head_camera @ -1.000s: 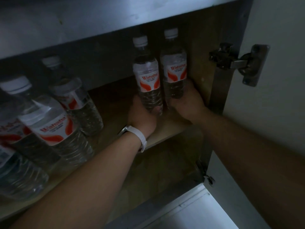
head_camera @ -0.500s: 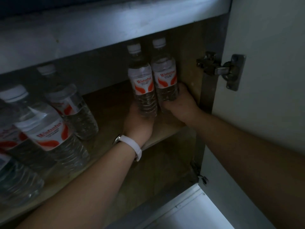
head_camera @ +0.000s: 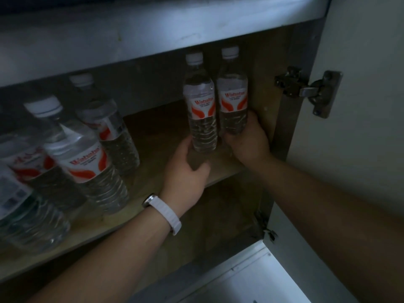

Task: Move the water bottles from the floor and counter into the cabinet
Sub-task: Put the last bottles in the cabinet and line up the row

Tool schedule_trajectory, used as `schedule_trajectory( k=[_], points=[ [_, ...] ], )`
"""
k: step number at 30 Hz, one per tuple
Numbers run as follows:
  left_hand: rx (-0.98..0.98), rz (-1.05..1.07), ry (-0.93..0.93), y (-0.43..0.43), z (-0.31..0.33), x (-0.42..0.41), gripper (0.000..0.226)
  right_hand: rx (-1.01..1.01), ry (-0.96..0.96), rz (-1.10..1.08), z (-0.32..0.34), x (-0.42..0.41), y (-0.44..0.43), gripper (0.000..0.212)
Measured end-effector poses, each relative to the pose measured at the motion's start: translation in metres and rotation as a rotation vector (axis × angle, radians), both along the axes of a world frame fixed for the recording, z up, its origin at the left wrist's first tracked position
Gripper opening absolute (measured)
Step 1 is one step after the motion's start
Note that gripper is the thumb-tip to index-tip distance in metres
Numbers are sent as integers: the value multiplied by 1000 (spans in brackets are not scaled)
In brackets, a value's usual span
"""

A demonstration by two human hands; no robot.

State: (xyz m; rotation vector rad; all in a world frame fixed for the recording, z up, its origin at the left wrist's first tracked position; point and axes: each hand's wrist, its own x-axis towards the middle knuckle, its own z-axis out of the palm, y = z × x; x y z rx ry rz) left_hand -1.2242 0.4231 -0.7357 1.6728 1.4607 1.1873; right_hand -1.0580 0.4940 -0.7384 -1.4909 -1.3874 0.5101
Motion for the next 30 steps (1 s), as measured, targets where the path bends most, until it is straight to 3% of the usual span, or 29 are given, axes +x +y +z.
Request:
schedule_trajectory(
  k=[5,9,12,17,24,27,30],
  points=[
    [-26,12,-3,5,4,-1,58,-66,24,-59,1,0,2,66],
    [-36,38,30,4,6,-5,61,-92,-63,-63,6,3,0,57],
    [13,73,177,-11,8,-14,57,-65,-82,-51,6,2,-10,50],
    [170,159,419,-60,8,-41,49,-37,39,-155,3,-23,-51,65],
    [519,537,497,-85,-6,-92,48,-37,-112,164,5,-93,-84,55],
    [521,637,370,-86,-7,-106,58,-44,-154,378,10,-115,-86,56],
    [390,621,178,-79,-6,-120,69,-39,-193,536,16,-134,-85,55]
  ],
)
